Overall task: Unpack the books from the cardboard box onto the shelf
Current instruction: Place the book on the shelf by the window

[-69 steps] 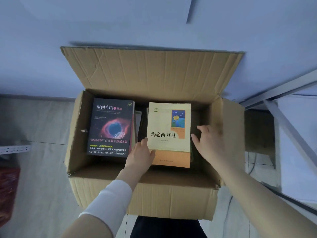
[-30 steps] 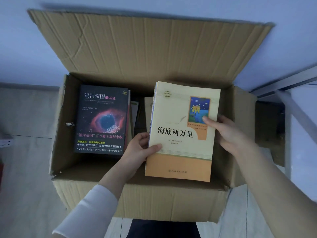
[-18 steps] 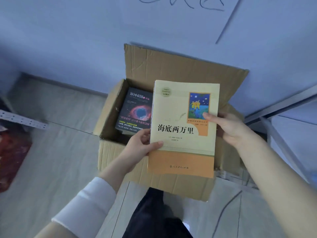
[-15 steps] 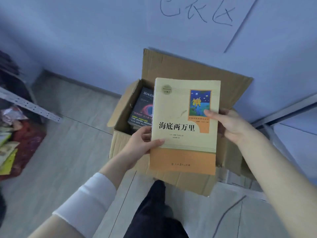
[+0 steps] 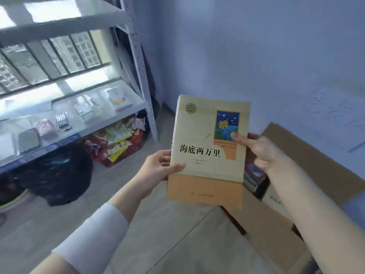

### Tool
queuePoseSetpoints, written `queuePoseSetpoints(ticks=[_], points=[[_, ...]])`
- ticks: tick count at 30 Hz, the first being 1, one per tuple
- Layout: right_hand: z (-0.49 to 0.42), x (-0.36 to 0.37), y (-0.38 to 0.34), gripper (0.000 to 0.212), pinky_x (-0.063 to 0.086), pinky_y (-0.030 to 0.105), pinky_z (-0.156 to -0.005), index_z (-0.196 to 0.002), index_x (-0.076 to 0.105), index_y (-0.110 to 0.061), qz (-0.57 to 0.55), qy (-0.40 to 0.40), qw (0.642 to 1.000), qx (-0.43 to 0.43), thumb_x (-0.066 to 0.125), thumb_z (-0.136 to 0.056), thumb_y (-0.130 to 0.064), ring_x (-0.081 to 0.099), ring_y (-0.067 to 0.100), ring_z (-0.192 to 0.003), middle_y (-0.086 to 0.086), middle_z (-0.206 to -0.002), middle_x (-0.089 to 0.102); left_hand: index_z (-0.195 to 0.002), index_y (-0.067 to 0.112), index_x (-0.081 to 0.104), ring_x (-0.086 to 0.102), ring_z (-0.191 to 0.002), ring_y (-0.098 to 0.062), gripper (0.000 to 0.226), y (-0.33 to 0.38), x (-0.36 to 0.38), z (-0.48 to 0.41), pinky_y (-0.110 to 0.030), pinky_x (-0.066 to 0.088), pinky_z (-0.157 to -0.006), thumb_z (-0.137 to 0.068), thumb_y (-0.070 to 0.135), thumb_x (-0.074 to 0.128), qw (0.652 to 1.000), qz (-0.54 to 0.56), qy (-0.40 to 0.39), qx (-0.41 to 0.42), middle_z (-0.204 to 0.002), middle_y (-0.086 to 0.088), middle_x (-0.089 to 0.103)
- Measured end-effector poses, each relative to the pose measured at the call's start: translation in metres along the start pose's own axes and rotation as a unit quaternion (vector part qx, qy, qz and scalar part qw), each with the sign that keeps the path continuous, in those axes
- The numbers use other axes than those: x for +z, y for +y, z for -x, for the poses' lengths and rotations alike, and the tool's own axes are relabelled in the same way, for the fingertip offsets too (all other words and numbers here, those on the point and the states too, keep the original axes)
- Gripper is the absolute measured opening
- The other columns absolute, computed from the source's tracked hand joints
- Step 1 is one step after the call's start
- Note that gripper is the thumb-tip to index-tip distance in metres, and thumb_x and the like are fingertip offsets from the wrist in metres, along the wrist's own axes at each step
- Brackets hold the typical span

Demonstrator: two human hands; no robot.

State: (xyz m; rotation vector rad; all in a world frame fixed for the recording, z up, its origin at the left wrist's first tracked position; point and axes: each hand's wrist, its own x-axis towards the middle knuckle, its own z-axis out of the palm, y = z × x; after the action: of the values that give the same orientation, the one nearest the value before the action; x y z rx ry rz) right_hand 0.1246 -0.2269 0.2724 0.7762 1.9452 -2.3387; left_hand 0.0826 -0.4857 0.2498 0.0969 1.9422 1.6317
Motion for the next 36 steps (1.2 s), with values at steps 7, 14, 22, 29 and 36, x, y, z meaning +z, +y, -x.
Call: queuePoseSetpoints(ticks=[7, 14, 22, 29, 36], points=[[0.029, 0.258, -0.016, 0.02, 0.058, 0.036, -0.071, -0.089, 0.066, -0.01, 0.061, -0.144, 0.988, -0.008, 0.068, -0.072, -0.019, 0.069, 0.024, -0.07, 0.009, -0.079, 0.073, -0.12, 0.009, 0.06, 0.072, -0.084, -0.02, 0.045, -0.017, -0.22, 0.117, -0.023, 0.057, -0.061, -0.078, 0.014, 0.075, 0.99, 0.049, 0.13, 0.036, -0.106, -0.011, 0.072], [0.062, 0.495, -0.012, 0.012, 0.059, 0.028, -0.059, -0.092, 0.065, -0.005, 0.109, -0.275, 0.955, -0.022, 0.062, -0.082, -0.012, 0.071, 0.015, -0.059, 0.004, -0.069, 0.075, -0.118, 0.011, 0.061, 0.073, -0.089, -0.021, 0.044, -0.055, -0.402, 0.222, -0.028, 0.058, -0.068, -0.077, 0.018, 0.076, 0.96, 0.093, 0.257, 0.061, -0.104, -0.006, 0.074], [0.074, 0.731, -0.007, 0.008, 0.057, 0.029, -0.07, -0.087, 0.067, -0.011, 0.164, -0.363, 0.915, -0.065, 0.066, -0.082, -0.017, 0.07, 0.013, -0.066, 0.002, -0.076, 0.074, -0.117, 0.015, 0.06, 0.07, -0.096, -0.023, 0.063, -0.08, -0.594, 0.292, -0.037, 0.059, -0.079, -0.059, 0.031, 0.081, 0.92, 0.118, 0.362, 0.09, -0.108, -0.007, 0.071], [0.061, 0.928, -0.024, 0.03, 0.057, 0.032, -0.077, -0.094, 0.069, -0.01, 0.152, -0.423, 0.889, -0.09, 0.071, -0.069, -0.026, 0.071, 0.014, -0.067, 0.001, -0.077, 0.076, -0.123, 0.01, 0.056, 0.07, -0.096, -0.024, 0.082, -0.061, -0.776, 0.315, -0.026, 0.057, -0.066, -0.051, 0.039, 0.083, 0.902, 0.1, 0.407, 0.106, -0.113, -0.009, 0.068], [0.063, 1.095, -0.043, 0.027, 0.058, 0.038, -0.073, -0.105, 0.065, -0.002, 0.136, -0.431, 0.883, -0.131, 0.066, -0.082, -0.017, 0.071, 0.022, -0.067, 0.012, -0.086, 0.073, -0.124, 0.009, 0.055, 0.068, -0.097, -0.025, 0.051, -0.049, -0.937, 0.33, -0.024, 0.059, -0.067, -0.077, 0.014, 0.075, 0.886, 0.088, 0.435, 0.134, -0.114, -0.012, 0.067]])
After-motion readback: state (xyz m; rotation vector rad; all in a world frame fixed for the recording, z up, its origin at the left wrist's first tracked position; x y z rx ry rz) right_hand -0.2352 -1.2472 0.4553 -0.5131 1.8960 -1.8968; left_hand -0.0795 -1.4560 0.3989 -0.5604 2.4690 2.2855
